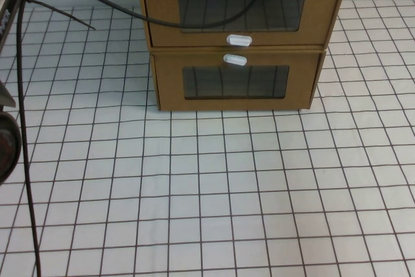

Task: Open the shoe box
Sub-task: 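Pull the top drawer of the cardboard box fully open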

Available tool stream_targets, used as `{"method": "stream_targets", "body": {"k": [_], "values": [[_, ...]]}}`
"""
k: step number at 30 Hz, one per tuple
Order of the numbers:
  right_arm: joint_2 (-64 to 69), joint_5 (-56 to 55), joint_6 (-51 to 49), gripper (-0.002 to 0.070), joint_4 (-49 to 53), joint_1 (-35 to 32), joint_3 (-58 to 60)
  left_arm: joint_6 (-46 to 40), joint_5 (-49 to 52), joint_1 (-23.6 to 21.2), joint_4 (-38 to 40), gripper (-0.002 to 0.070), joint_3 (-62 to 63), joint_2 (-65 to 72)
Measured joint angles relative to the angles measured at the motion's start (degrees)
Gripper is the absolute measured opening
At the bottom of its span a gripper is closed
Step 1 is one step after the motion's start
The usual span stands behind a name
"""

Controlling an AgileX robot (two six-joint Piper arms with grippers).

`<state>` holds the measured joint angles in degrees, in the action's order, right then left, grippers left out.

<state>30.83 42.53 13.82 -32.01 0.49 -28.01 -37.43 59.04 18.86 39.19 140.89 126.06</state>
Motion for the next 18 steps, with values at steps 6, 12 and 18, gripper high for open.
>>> {"method": "stream_targets", "body": {"k": [6,12,18], "values": [[13.7,-1.0,10.4,-0.0013,-5.9,5.4,-8.8,0.0,-0.1,0.0,0.0,-0.0003,0.0,0.0],[30.1,-2.6,13.3,-0.0013,-5.2,17.0,-22.0,0.3,-0.1,0.0,0.0,-0.0003,0.0,0.0],[44.0,-6.0,7.9,-0.0013,11.0,30.8,-33.5,1.1,-0.1,0.0,0.0,-0.0003,0.0,0.0]]}}
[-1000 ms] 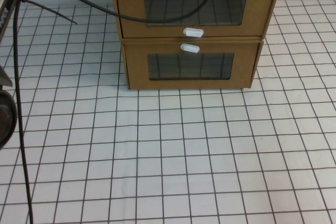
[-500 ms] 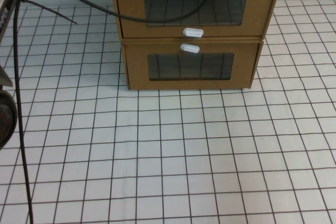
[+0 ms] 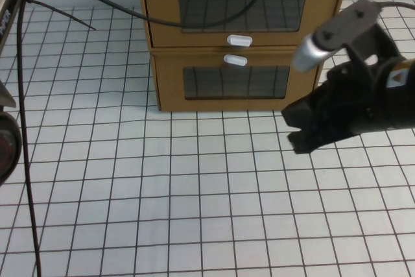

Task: Open the shoe box
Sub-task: 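Pull the top drawer of the cardboard box fully open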

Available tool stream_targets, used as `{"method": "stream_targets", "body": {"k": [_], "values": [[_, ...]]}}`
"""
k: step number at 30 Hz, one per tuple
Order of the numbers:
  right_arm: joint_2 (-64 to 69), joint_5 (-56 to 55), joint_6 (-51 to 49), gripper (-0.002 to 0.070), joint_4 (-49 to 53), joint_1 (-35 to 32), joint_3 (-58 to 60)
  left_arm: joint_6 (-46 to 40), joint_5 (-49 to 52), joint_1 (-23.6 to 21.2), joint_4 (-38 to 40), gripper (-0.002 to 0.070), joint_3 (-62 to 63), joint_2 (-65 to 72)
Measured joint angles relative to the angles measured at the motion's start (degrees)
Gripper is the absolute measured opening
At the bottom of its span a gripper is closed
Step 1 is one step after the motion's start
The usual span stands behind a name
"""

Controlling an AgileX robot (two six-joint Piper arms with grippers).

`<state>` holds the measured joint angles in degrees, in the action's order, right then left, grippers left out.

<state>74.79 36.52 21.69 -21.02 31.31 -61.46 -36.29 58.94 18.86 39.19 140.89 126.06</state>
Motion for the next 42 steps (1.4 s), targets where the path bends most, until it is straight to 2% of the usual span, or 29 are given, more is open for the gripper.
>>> {"method": "stream_targets", "body": {"k": [3,7,13,17,20,29,42], "values": [[4.4,-2.2,-6.3,-0.0013,13.7,5.3,-2.5,0.2,0.0,0.0,0.0,-0.0003,0.0,0.0],[8.2,-5.5,-17.5,-0.0013,38.0,11.0,-3.1,0.6,0.0,0.0,0.0,-0.0003,0.0,0.0],[13.1,-8.4,-34.0,-0.0013,73.0,14.8,-3.5,0.6,0.0,0.0,-0.1,-0.0003,0.0,0.0],[16.0,-10.5,-41.7,-0.0008,87.4,14.9,-3.5,0.8,0.0,0.0,-0.1,-0.0003,0.0,0.0],[17.7,-11.6,-47.1,0.0028,96.0,14.9,-3.5,0.9,0.0,0.0,-0.1,-0.0003,0.0,0.0],[21.6,-13.1,-65.7,0.0210,114.2,14.9,-3.6,2.1,0.6,0.0,-0.2,-0.0003,0.3,0.0],[28.2,-13.3,-68.0,0.0235,116.3,14.4,-12.2,5.1,2.2,0.0,-0.4,-0.0003,0.4,0.0]]}}
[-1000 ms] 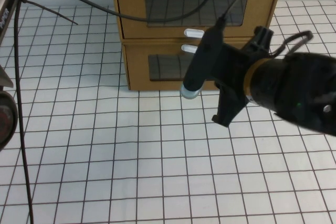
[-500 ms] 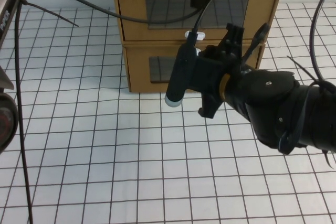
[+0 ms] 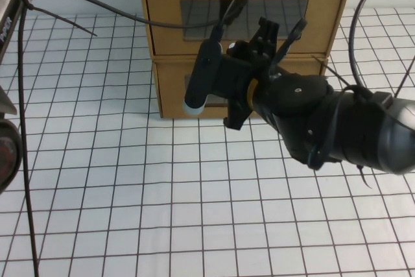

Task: Open the shoe box
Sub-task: 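Pull the top drawer of the cardboard box fully open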

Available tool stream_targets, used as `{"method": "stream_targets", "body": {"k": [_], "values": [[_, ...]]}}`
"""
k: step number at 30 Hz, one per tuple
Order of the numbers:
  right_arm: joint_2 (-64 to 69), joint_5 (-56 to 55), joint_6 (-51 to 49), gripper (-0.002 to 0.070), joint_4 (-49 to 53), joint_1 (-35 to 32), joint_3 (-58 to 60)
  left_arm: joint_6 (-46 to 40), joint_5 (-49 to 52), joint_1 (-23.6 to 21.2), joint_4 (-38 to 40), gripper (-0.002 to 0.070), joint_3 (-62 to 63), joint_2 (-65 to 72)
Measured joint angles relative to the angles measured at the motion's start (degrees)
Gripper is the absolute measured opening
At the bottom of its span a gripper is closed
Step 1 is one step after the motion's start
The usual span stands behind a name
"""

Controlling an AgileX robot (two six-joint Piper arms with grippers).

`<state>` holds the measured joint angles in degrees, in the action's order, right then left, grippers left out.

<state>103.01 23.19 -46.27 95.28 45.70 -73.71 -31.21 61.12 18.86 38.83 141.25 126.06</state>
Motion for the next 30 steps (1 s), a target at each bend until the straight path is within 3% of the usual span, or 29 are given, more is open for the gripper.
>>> {"method": "stream_targets", "body": {"k": [20,30], "values": [[5.1,-1.3,6.7,0.0233,0.0,-6.0,-6.2,0.9,0.0,0.0,0.0,-0.0003,0.0,0.0],[5.6,-2.3,6.8,0.0174,-0.8,-6.0,-6.5,0.9,0.1,0.0,0.0,-0.0003,0.0,0.0]]}}
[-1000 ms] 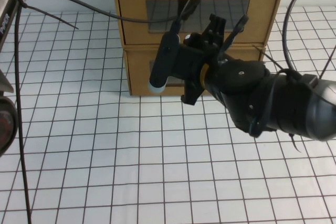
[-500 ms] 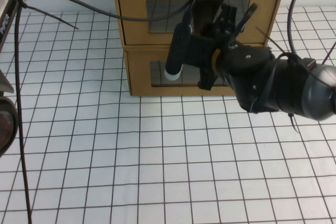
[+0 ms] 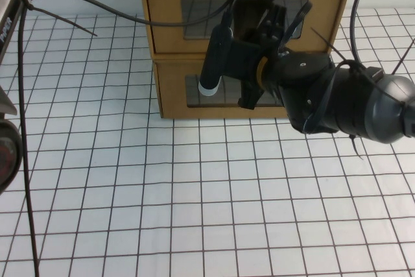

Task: Open the shoe box
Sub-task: 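Pull the top drawer of the cardboard box fully open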

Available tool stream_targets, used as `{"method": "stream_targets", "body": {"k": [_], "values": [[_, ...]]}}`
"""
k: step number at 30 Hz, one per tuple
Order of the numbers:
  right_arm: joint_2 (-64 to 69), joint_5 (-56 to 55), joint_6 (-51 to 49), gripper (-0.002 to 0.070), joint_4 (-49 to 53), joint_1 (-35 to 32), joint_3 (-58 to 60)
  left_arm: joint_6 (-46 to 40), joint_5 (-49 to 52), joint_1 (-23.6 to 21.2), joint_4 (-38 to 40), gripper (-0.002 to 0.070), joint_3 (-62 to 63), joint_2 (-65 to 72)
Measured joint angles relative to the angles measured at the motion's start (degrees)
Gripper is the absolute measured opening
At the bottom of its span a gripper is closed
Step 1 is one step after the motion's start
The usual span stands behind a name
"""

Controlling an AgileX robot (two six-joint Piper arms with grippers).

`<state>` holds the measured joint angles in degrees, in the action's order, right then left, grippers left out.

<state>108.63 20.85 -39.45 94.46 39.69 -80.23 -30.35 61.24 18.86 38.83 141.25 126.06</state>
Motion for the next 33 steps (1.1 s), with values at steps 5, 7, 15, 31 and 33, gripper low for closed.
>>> {"method": "stream_targets", "body": {"k": [5,7,15,31,33], "values": [[0.0,0.0,0.1,0.0172,-0.4,0.0,0.0,0.1,0.0,0.0,0.0,-0.0003,0.0,0.0],[0.0,0.0,0.1,0.0172,-0.6,0.0,0.0,0.1,0.0,0.0,0.0,-0.0003,0.0,0.0],[0.0,0.0,0.1,0.0172,-2.0,0.5,0.0,0.1,0.0,0.0,0.0,-0.0003,0.0,0.0],[1.8,2.9,3.2,0.0171,-2.7,1.0,-0.3,0.1,0.1,0.0,0.0,-0.0003,0.0,0.0],[1.9,3.5,3.2,0.0171,-1.8,1.2,-0.3,0.1,0.3,0.0,0.0,-0.0003,0.0,0.0]]}}
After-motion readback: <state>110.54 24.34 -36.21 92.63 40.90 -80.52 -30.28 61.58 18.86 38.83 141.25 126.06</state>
